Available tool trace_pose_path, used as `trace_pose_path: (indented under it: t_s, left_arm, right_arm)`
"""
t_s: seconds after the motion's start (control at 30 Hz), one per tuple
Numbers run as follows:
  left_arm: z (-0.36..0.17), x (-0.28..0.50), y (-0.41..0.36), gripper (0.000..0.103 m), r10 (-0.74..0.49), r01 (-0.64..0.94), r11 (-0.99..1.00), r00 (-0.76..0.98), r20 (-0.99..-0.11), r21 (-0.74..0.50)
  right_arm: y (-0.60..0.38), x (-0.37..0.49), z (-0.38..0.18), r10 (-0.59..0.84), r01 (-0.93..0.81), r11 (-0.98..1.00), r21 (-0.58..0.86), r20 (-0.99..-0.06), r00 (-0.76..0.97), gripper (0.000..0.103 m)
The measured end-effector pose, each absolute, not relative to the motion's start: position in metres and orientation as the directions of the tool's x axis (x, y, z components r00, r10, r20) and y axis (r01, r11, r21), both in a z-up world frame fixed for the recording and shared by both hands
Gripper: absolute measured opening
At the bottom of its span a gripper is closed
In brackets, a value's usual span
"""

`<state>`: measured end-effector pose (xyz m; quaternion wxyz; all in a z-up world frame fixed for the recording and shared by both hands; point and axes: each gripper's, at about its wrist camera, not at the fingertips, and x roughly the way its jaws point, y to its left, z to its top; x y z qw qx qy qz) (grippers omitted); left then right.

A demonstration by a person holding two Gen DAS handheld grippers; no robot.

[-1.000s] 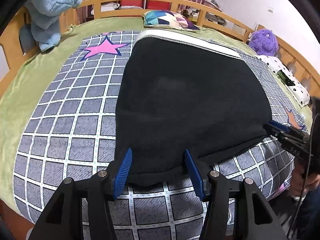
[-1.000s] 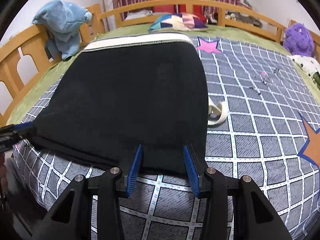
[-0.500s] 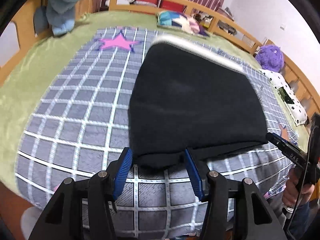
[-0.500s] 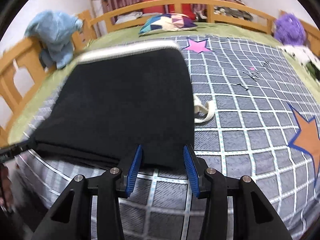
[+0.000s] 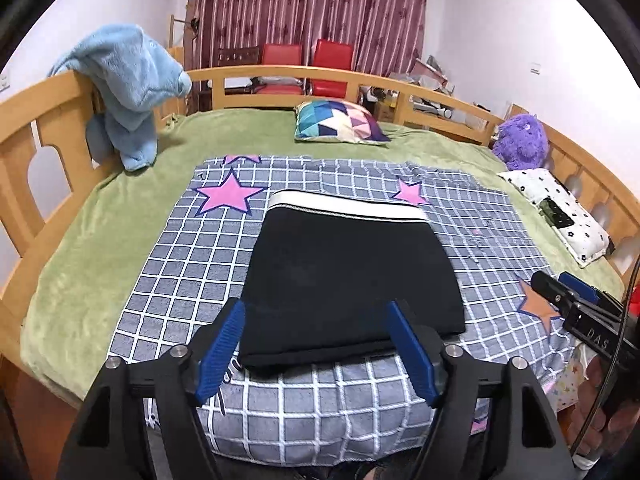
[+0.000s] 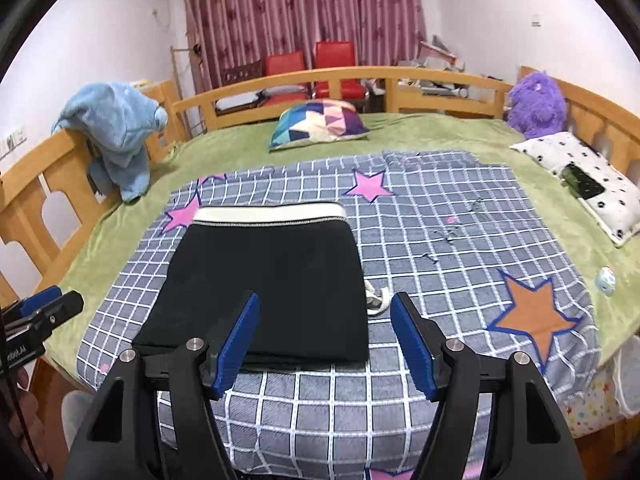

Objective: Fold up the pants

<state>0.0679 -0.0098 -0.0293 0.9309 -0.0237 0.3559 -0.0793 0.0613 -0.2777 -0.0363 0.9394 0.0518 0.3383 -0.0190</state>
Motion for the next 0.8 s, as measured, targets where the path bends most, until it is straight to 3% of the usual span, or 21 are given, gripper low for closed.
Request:
trace_pose_path:
  t_s: [0.07, 0.17, 0.23, 0.4, 0.8]
  left_arm:
    - [-0.021, 0.055, -0.016, 0.073, -0.159, 0.144, 0.987, 0.738, -0.656, -0.078]
    - [-0.016, 0.043, -0.017, 0.073, -0.154, 0.126, 0.988, 0.745, -0.649, -0.09]
    - [-0.012, 0.035, -0.017, 0.079, -0.148, 0.116, 0.989, 0.752, -0.643, -0.091]
    - [-0.004, 0.018, -0.023, 0.084, -0.125, 0.098, 0.992, 0.768, -0.628, -0.078]
    - [0.004, 0.0, -0.028, 0.084, -0.094, 0.077, 0.996, 0.784, -0.614, -0.054]
  right_arm:
    - [-0.275, 0.044, -0.027, -0.016, 0.067, 0.996, 0.06, -0.619, 0.786, 0.09]
    - [-0.271, 0.022, -0.016, -0.038, 0.064, 0.998, 0.023, -0.585, 0.81, 0.095]
    - [-0.272, 0.013, -0.012, -0.051, 0.073, 0.997, 0.016, -0.577, 0.815, 0.099]
    - [-0.276, -0.002, -0.008, -0.056, 0.086, 0.996, 0.024, -0.59, 0.805, 0.099]
    - [-0.279, -0.019, 0.0, -0.076, 0.104, 0.994, 0.016, -0.575, 0.815, 0.099]
